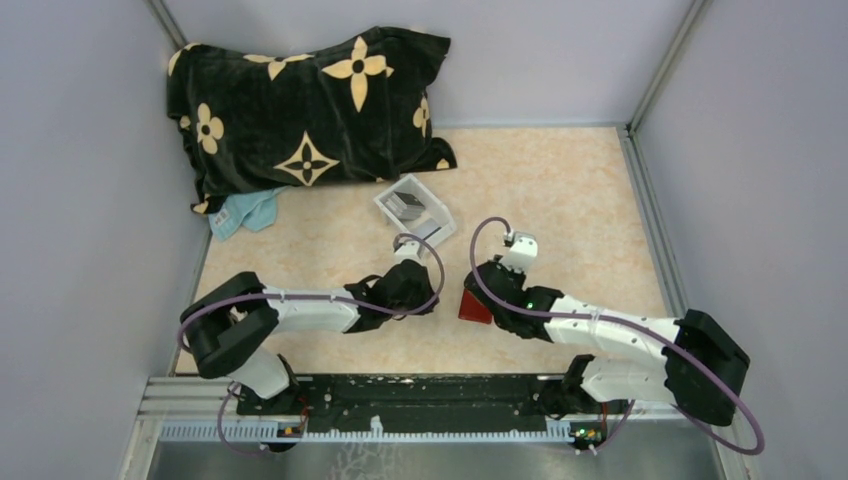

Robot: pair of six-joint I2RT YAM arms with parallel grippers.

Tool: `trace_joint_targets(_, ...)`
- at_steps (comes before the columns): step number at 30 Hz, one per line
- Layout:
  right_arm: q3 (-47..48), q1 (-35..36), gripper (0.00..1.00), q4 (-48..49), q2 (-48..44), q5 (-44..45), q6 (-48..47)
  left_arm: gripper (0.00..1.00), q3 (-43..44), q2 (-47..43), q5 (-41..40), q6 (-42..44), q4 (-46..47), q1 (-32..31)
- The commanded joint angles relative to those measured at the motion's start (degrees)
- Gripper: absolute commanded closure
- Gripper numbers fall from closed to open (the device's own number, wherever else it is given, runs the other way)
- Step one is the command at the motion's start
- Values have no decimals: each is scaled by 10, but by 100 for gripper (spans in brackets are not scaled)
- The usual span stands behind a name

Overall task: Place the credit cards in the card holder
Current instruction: Close the card holder at the center of the board, then move the card holder to the center of the board.

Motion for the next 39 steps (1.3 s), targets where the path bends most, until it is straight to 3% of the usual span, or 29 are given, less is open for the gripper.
trace_joint_targets(1, 16, -6, 95, -141, -24, 51, 85, 82, 20, 29, 31, 21, 31, -2)
trace_joint_targets(3, 4, -6, 100, -166, -30, 49, 119, 83, 26, 41, 37, 24, 35, -2)
trace_joint_targets(6, -23, -8, 100, -176, -38, 39, 153, 84, 38, 59, 49, 26, 40, -2)
trace_joint_targets(16, -70, -25, 100, -98, -12, -18, 141, 85, 69, 106, 71, 29, 48, -4)
trace_joint_targets(28, -61, -24, 100, 0, 61, -82, 117, 85, 47, 111, 76, 14, 73, -4)
trace_joint_targets(39, -5, -12, 100, 40, 146, -97, 92, 85, -3, 62, 36, -4, 63, 6)
